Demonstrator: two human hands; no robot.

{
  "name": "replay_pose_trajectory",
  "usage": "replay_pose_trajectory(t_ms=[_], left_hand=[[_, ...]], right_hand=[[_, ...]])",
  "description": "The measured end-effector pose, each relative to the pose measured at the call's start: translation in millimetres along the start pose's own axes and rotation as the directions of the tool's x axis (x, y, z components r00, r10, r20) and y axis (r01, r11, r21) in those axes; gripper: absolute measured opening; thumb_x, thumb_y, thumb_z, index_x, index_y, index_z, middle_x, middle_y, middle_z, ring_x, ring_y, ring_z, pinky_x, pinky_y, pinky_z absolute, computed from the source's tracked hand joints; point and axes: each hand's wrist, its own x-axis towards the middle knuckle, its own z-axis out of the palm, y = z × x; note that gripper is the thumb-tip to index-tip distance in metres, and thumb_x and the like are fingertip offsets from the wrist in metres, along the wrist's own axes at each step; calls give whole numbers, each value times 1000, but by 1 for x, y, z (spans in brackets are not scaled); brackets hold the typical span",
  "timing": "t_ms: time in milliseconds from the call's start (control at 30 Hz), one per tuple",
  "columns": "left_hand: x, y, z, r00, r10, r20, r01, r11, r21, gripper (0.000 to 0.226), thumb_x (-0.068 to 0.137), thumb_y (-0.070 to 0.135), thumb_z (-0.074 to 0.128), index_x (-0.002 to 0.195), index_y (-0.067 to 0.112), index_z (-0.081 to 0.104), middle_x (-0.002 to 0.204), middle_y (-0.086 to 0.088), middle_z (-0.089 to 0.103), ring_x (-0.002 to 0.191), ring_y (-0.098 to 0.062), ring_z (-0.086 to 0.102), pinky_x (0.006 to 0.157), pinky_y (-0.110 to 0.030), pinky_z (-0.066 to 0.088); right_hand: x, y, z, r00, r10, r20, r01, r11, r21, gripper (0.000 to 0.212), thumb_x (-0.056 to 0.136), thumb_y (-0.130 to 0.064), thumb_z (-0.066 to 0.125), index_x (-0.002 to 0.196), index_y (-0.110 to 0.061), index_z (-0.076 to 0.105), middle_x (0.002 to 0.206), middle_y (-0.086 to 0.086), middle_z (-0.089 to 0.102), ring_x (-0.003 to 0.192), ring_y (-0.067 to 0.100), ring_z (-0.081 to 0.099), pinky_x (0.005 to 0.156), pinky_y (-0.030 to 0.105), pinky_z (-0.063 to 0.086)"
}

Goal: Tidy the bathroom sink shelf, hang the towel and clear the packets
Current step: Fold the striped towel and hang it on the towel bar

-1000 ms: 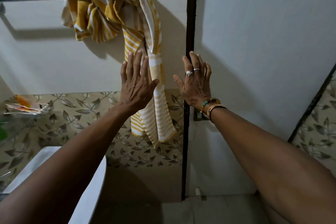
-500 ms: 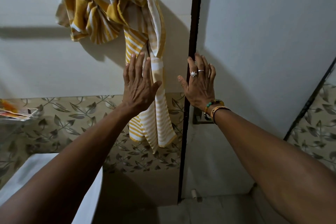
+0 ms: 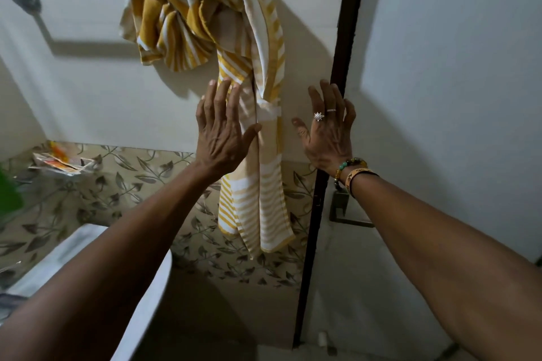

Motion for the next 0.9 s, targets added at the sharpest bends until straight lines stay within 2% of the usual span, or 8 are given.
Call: replay_pose_trajectory(t_ms=[333, 467, 600, 667, 767, 833, 900], left_hand=[[-9, 14, 8, 995, -104, 9, 103, 994, 48, 85, 95, 57, 53, 156, 5, 24, 163, -19, 18, 152, -35, 9, 122, -49, 11], [-8, 14, 7, 988, -156, 3, 156, 987, 32, 88, 93, 56, 56, 155, 2, 24, 161, -21, 21, 151, -37, 13, 121, -51, 15], [5, 16, 4, 961, -260, 90, 269, 956, -113, 102, 89, 63, 58, 157, 4, 11, 162, -19, 17, 149, -34, 18, 121, -46, 17], [15, 19, 2, 938, -328, 114, 343, 924, -170, 110, 85, 63, 64, 157, 5, 5, 159, -21, 24, 143, -37, 30, 117, -49, 28], [28, 26, -3, 876, -435, 209, 481, 826, -295, 116, 82, 58, 71, 157, 8, -3, 161, -20, 25, 142, -37, 36, 112, -47, 37], [33, 29, -3, 842, -468, 269, 537, 776, -331, 100, 87, 47, 70, 156, 11, 8, 144, -23, 49, 128, -40, 51, 101, -46, 48], [38, 26, -3, 831, -488, 268, 552, 782, -288, 62, 92, 34, 63, 143, 12, 34, 116, -20, 65, 105, -41, 61, 81, -42, 51]], right_hand=[[4, 13, 24, 999, -52, -3, 52, 991, 120, 64, 95, -42, 59, 145, -4, 47, 153, 20, 39, 143, 40, 35, 112, 60, 28], [1, 7, 32, 997, -71, 25, 66, 987, 144, 64, 95, -44, 58, 146, -7, 47, 154, 17, 39, 144, 38, 34, 114, 56, 26], [5, 0, 33, 998, -51, 48, 44, 989, 141, 63, 95, -44, 57, 145, -8, 47, 154, 16, 39, 144, 37, 34, 113, 56, 27], [8, -6, 31, 998, -48, 34, 43, 989, 142, 62, 95, -43, 58, 143, -6, 50, 152, 17, 42, 142, 38, 37, 111, 57, 30], [16, -10, 26, 998, -56, -20, 58, 989, 139, 61, 95, -45, 53, 140, -5, 54, 147, 18, 48, 137, 39, 44, 108, 57, 34], [26, -15, 21, 995, -69, -69, 81, 981, 178, 59, 98, -51, 45, 140, -10, 51, 142, 19, 53, 133, 39, 48, 108, 52, 33], [33, -23, 16, 996, -47, -77, 63, 971, 232, 59, 98, -58, 37, 136, -14, 48, 137, 18, 55, 127, 38, 49, 107, 45, 29]])
